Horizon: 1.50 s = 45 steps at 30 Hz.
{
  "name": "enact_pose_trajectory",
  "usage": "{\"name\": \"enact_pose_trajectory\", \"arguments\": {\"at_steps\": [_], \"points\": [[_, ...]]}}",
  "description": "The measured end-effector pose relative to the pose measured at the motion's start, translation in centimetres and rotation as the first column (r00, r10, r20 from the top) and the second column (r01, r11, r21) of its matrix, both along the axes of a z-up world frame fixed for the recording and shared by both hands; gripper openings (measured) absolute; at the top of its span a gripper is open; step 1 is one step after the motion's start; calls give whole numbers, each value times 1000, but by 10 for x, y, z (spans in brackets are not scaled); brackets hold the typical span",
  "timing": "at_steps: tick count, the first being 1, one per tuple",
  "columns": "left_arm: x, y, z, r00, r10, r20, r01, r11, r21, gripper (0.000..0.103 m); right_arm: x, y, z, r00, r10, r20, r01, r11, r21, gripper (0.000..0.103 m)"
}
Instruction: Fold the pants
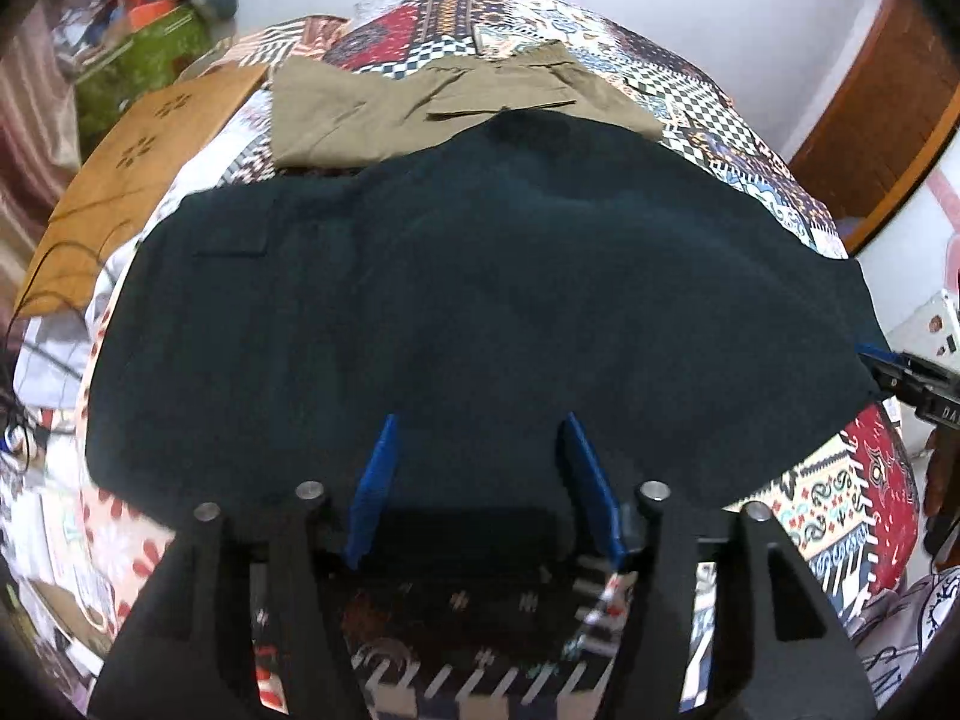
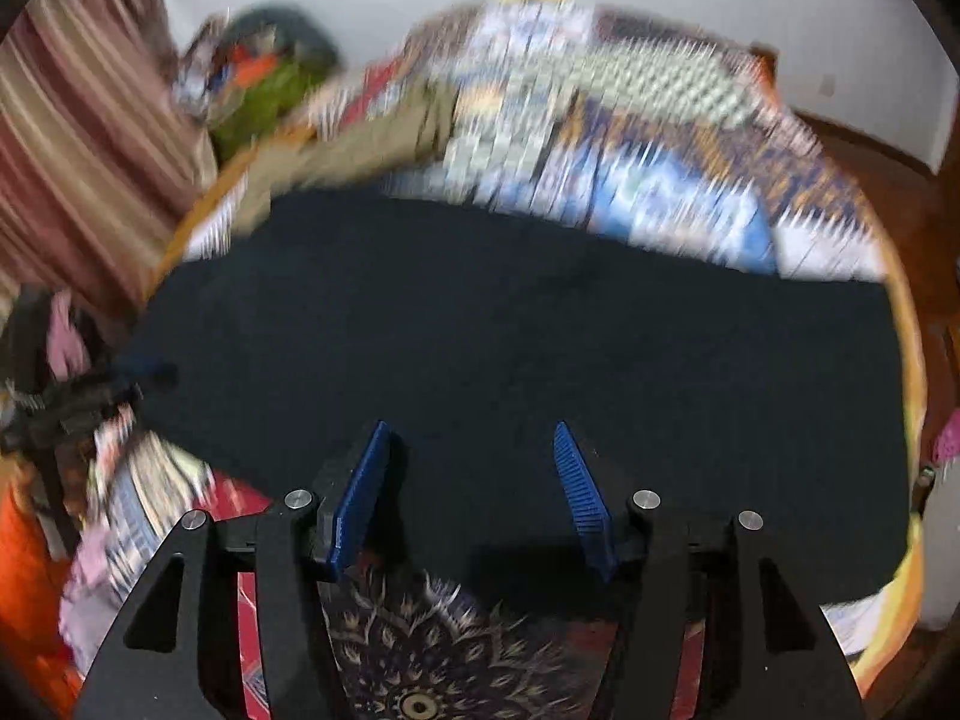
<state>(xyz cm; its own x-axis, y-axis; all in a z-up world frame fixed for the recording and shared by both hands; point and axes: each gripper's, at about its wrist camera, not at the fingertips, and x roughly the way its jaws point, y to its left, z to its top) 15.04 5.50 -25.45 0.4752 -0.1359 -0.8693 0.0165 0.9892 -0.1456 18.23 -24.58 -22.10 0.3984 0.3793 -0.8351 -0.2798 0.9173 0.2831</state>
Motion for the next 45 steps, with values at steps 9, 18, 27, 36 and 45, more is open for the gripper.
{"name": "enact_pose_trajectory", "arguments": {"at_steps": [9,18,27,36,45], "points": [[-16,-2,5,1000,2,29,-4,998,67,66,-10,-11,1,1000,-8,-16,9,999,46,54],[14,14,51,992,25,125,-36,995,90,66,11,-31,26,999,-29,34,28,999,46,55],[56,-4,45,993,35,116,-41,998,51,66,75,-30,19,1000,11,25,-13,997,74,55],[68,-21,30,997,3,82,-10,997,77,66,129,-12,-22,993,90,-79,-85,994,63,39],[80,-48,41,993,-73,96,63,993,99,66,117,-68,3,993,-111,42,113,992,-48,42]]}}
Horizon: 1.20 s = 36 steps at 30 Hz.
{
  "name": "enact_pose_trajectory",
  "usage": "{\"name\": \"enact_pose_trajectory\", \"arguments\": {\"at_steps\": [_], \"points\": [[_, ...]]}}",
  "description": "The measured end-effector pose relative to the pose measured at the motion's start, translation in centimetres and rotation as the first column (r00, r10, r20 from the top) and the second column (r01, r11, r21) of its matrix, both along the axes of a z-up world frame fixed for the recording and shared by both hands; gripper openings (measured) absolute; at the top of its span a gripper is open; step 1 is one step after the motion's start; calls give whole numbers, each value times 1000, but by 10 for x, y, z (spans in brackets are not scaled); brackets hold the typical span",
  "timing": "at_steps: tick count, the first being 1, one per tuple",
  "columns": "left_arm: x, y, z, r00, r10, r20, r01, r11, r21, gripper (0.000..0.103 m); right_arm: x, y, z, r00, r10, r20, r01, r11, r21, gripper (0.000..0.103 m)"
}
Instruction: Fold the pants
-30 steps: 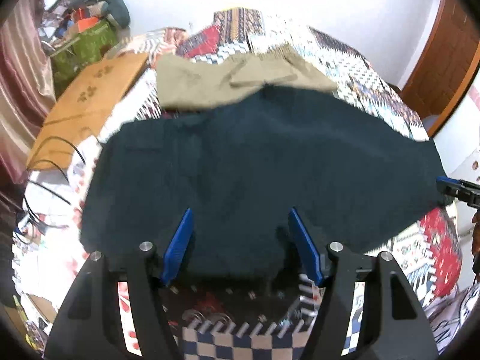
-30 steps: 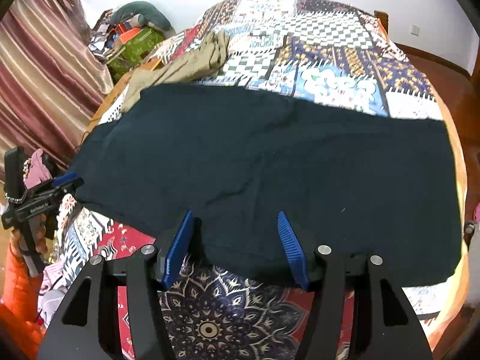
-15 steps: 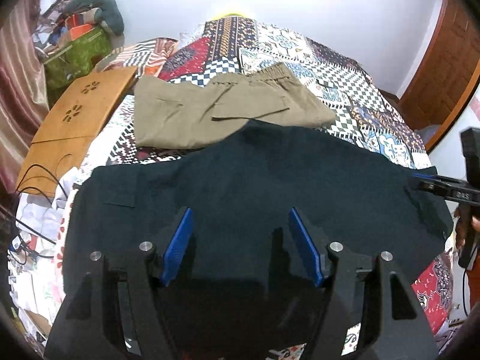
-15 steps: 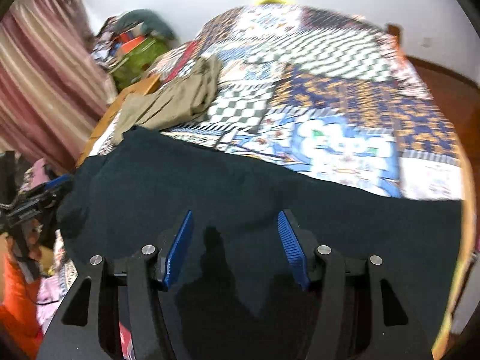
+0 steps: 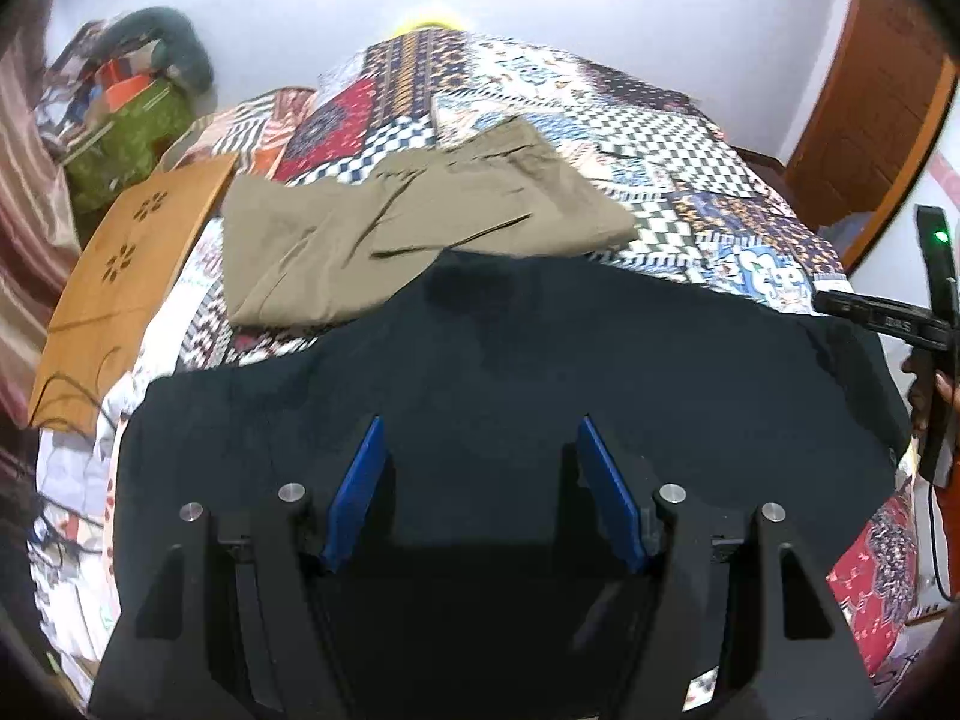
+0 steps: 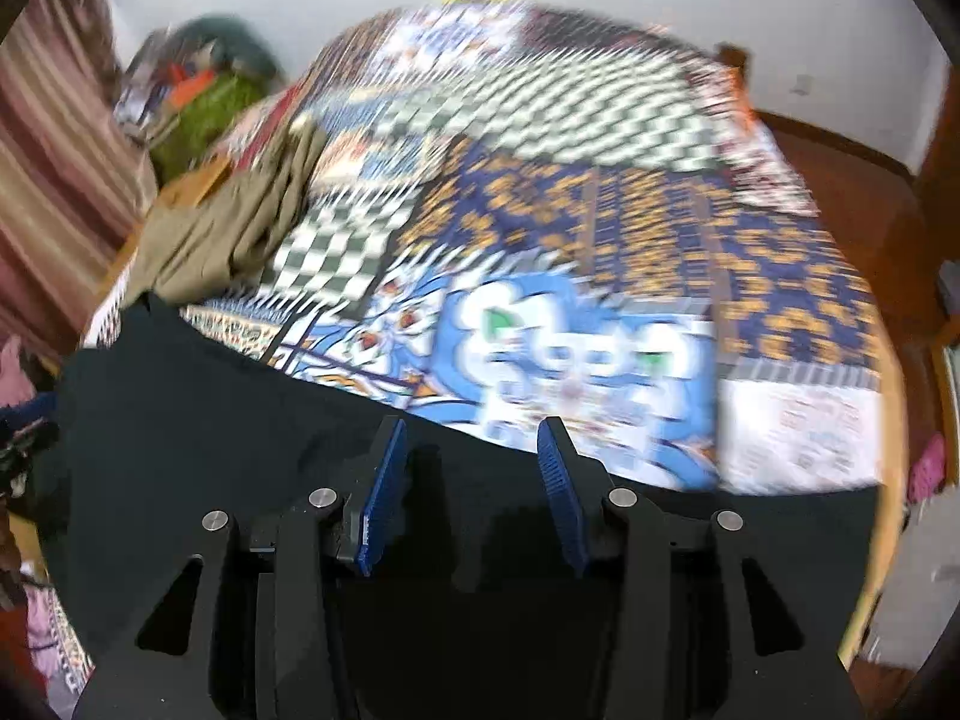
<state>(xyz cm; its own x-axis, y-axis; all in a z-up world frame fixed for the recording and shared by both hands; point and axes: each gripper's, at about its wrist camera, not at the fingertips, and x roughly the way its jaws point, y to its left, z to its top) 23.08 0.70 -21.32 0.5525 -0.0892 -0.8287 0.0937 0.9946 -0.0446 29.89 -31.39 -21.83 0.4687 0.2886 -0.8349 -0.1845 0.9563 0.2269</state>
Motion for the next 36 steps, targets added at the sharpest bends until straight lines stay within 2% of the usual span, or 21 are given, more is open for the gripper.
{"name": "enact_pose_trajectory", "arguments": {"at_steps": [4,7,11,14,19,25,30,32,34,36], "points": [[6,-23,7,999,-51,6,52,999,-12,66,-44,-38,17,995,-94,44,94,996,6,57],[10,-49,11,995,-103,4,103,995,-10,66,-77,-66,23,985,-166,55,167,986,-11,57],[12,-90,12,984,-178,-11,178,984,-31,66,-119,-96,25,967,-250,37,250,968,18,57],[11,-118,5,974,-224,-31,223,974,-38,66,-150,-111,19,949,-315,12,314,949,37,58],[-1,-169,-9,944,-323,-71,322,946,-28,66,-179,-122,1,923,-381,-51,384,917,108,59],[-14,-198,-25,914,-387,-126,385,922,-36,66,-190,-120,-20,912,-390,-130,410,881,236,59],[-18,-205,-32,916,-382,-126,385,923,0,68,-178,-111,-31,918,-369,-143,395,879,268,59],[-17,-203,-32,919,-373,-125,376,927,-7,70,-175,-110,-33,918,-369,-146,396,870,293,64],[-16,-201,-34,924,-363,-125,364,931,-12,72,-174,-110,-35,916,-379,-134,402,855,327,74],[-16,-201,-35,926,-358,-123,360,933,-10,74,-174,-110,-36,914,-386,-125,405,850,336,76]]}}
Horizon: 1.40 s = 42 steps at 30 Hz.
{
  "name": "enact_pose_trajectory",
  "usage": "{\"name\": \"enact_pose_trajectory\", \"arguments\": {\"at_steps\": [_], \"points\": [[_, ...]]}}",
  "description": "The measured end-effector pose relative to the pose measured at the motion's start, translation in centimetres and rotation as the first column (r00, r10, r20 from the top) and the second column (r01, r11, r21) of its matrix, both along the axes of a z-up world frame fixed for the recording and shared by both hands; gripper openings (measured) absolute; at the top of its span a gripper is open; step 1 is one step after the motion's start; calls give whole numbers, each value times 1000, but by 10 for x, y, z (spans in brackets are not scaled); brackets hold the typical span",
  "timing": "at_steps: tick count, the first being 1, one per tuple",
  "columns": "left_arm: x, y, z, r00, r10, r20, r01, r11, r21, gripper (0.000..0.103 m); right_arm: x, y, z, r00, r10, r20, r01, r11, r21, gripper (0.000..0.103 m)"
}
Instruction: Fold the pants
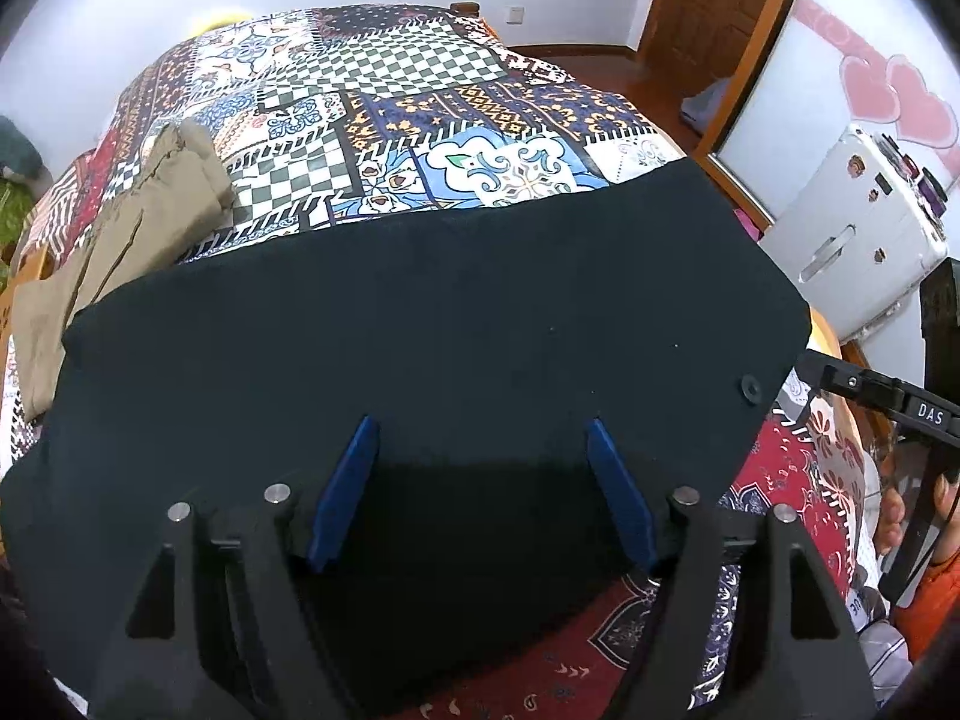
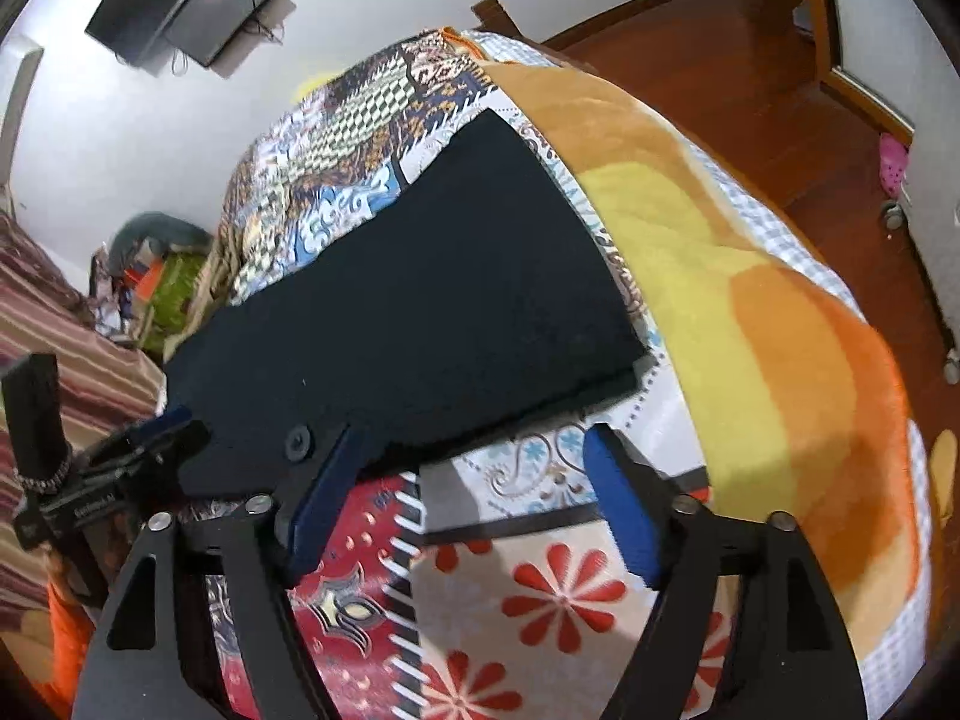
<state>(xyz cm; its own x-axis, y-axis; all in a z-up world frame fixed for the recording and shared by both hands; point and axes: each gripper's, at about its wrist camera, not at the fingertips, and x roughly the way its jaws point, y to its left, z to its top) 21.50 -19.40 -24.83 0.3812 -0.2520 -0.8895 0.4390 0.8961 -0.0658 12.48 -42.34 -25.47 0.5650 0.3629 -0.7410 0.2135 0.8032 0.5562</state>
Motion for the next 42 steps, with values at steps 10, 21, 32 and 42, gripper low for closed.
{"name": "enact_pose_trajectory", "arguments": {"at_steps": [10,21,32,42], "points": [[-2,-2,-2,1000,-8,9,8,1000,17,77,10,-9,0,995,-77,61,75,997,27,74],[-2,-2,-3,1000,-8,11,8,1000,16,79,26,-12,7,991,-81,109,79,997,21,28],[2,1,2,1000,8,-2,-8,1000,-9,79,32,2,39,983,-17,184,29,998,-61,20],[3,50,45,987,120,108,-113,991,-72,79,55,34,103,941,81,328,-50,993,-102,17]]}}
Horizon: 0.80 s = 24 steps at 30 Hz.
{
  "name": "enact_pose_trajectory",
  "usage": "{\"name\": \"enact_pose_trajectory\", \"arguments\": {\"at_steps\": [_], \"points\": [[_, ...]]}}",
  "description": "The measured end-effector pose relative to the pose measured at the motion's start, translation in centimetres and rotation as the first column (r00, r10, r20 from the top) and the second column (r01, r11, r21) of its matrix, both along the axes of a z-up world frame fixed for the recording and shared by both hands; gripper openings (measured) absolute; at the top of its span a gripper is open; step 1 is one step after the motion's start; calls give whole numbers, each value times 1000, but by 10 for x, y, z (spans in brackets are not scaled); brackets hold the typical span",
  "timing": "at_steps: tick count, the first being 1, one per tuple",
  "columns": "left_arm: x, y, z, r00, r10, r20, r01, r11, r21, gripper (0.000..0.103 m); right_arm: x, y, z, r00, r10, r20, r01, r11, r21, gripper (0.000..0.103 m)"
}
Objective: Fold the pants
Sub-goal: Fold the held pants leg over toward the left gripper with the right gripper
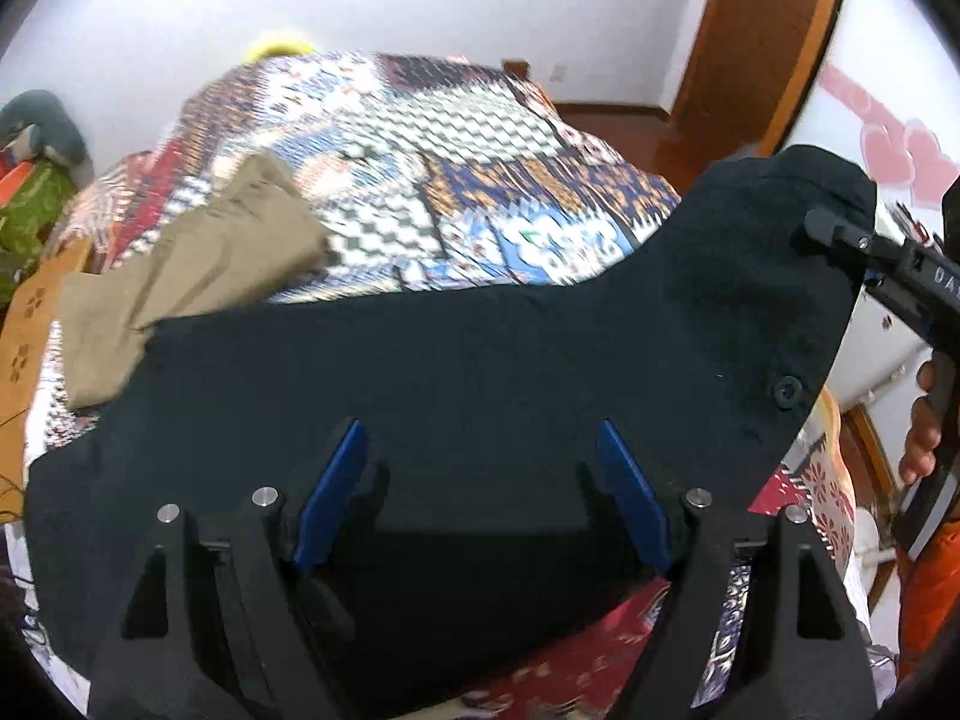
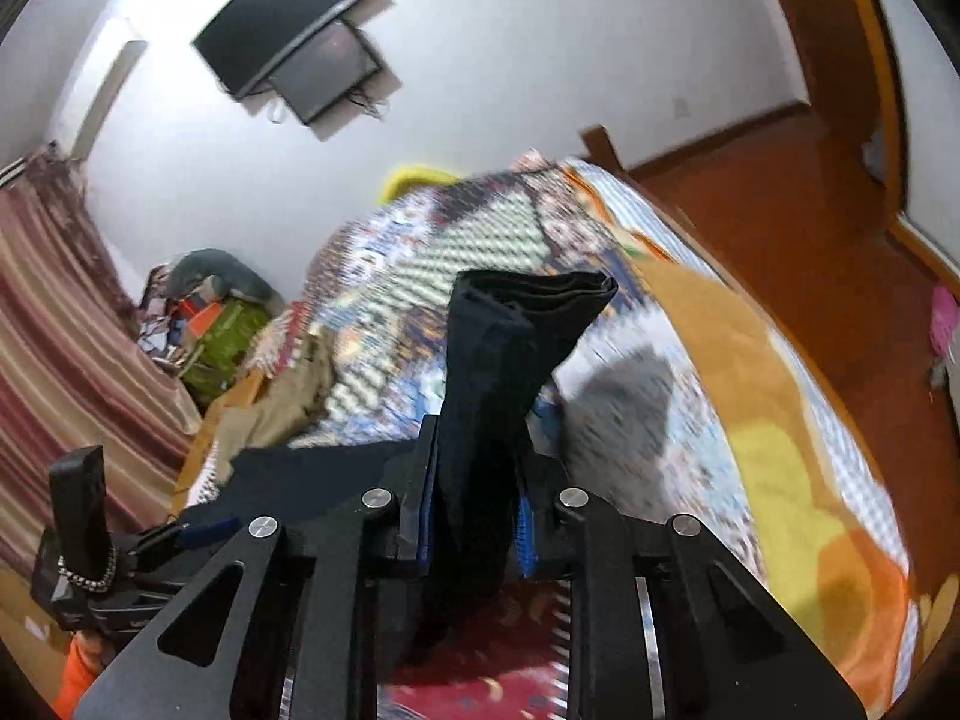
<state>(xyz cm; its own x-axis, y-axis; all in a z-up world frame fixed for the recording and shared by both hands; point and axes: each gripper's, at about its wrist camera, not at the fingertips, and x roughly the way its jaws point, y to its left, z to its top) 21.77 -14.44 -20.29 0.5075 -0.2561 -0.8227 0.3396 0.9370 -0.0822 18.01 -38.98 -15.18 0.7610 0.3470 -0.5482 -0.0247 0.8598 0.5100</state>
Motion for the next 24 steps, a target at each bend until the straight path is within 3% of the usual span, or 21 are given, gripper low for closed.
{"name": "enact_pose_trajectory", "arguments": {"at_steps": [5,12,18,24], "points": [[-2,35,12,998,56,43,-55,998,-24,79,15,32,32,995,68,72,-66,997,-35,16],[-9,95,19,986,153,69,-146,985,-93,79,42,86,50,982,163,96,-156,985,-80,15],[-21,152,16,967,248,63,-236,960,-152,79,58,139,53,963,255,87,-246,964,-103,15],[-33,196,0,944,329,16,-320,929,-187,79,63,209,36,917,397,25,-390,910,-142,15]]}}
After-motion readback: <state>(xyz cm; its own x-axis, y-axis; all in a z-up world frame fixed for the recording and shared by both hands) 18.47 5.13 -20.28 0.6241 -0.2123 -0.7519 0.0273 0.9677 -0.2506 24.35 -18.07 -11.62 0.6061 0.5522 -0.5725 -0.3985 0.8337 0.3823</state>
